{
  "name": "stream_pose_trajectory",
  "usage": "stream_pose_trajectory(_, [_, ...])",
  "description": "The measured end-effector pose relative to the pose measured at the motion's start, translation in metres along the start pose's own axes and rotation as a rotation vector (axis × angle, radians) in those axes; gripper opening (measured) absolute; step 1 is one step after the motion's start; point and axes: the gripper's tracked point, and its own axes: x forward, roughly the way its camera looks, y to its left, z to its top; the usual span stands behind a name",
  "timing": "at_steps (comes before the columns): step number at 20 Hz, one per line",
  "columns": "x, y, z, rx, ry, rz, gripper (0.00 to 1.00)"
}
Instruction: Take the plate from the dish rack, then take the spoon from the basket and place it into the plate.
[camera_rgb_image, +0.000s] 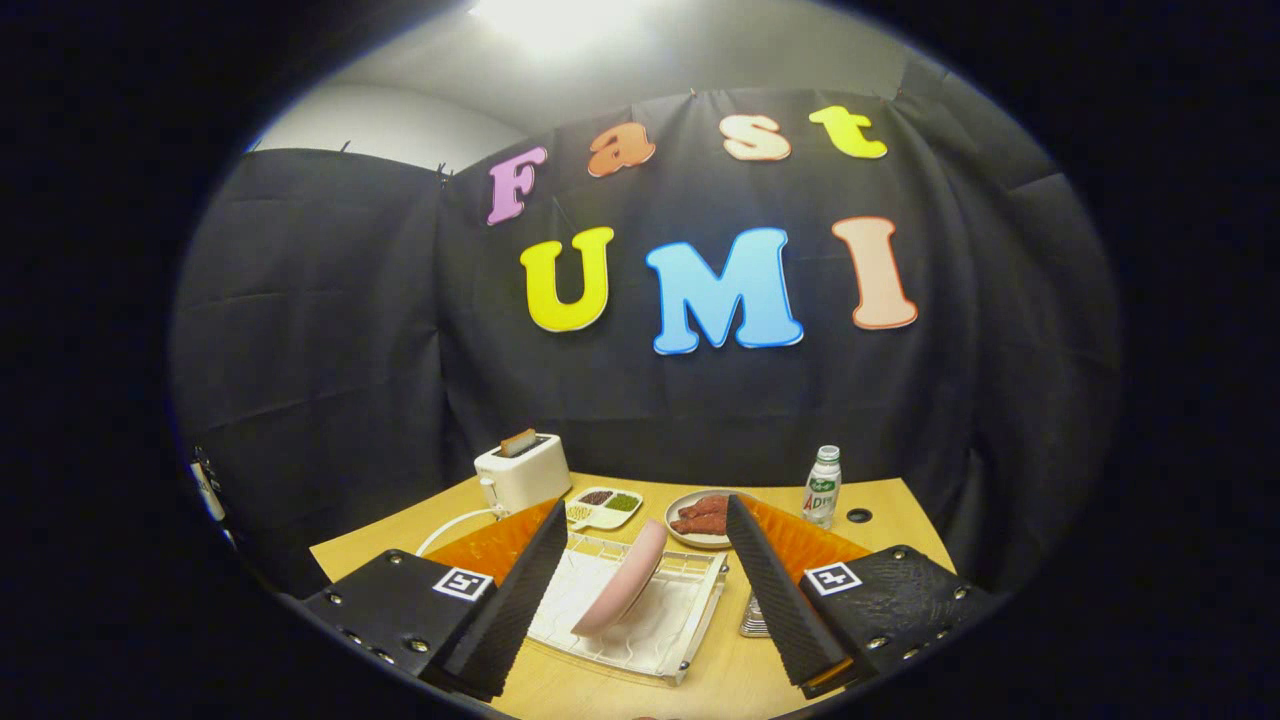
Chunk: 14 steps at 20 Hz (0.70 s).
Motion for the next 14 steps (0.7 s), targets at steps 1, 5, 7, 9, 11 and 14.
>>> stream_pose_trajectory(1, [0.015,-0.001,-0.009,0.008,0.046,0.002,0.98])
stream_pose_trajectory(5, [0.065,-0.009,-0.044,0.048,0.194,-0.023,0.98])
stream_pose_trajectory(7, [0.084,-0.011,-0.061,0.059,0.261,-0.02,0.98])
stream_pose_trajectory(9, [0.101,-0.012,-0.081,0.084,0.344,-0.01,0.98])
stream_pose_trajectory(11, [0.113,-0.012,-0.104,0.116,0.445,-0.007,0.98])
stream_pose_trajectory(14, [0.127,-0.007,-0.131,0.154,0.572,0.01,0.98])
